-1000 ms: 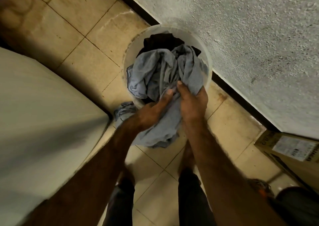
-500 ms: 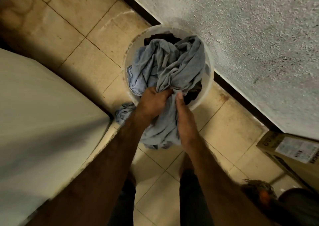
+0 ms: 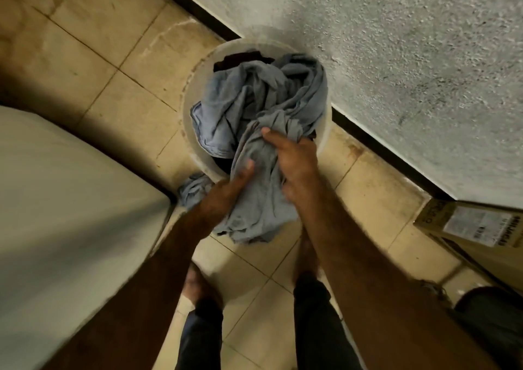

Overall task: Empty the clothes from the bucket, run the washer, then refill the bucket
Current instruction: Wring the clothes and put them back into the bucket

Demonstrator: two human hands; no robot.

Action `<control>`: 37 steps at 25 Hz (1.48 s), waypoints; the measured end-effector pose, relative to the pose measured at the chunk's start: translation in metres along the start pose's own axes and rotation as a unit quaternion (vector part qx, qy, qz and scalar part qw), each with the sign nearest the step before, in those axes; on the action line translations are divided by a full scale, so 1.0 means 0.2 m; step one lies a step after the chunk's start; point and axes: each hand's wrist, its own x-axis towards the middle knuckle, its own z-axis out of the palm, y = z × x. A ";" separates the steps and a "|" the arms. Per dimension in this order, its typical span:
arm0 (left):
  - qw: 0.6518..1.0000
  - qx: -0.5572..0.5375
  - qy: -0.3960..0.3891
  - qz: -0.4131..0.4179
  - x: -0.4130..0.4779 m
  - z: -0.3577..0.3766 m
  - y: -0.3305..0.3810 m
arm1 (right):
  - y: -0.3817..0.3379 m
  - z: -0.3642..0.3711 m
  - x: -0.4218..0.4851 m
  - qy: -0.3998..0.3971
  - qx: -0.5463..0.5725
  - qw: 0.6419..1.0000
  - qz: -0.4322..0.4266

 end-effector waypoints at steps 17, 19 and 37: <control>0.985 0.086 0.124 0.087 0.13 0.11 0.29 | 0.25 -0.15 -0.23 -0.148 -0.152 0.971 -0.112; 0.997 0.047 0.035 0.048 0.10 0.08 0.26 | 0.13 -0.12 -0.22 -0.134 -0.090 0.981 -0.103; 0.987 -0.037 0.152 0.025 0.07 0.10 0.21 | 0.40 -0.21 -0.33 -0.231 -0.088 0.969 -0.006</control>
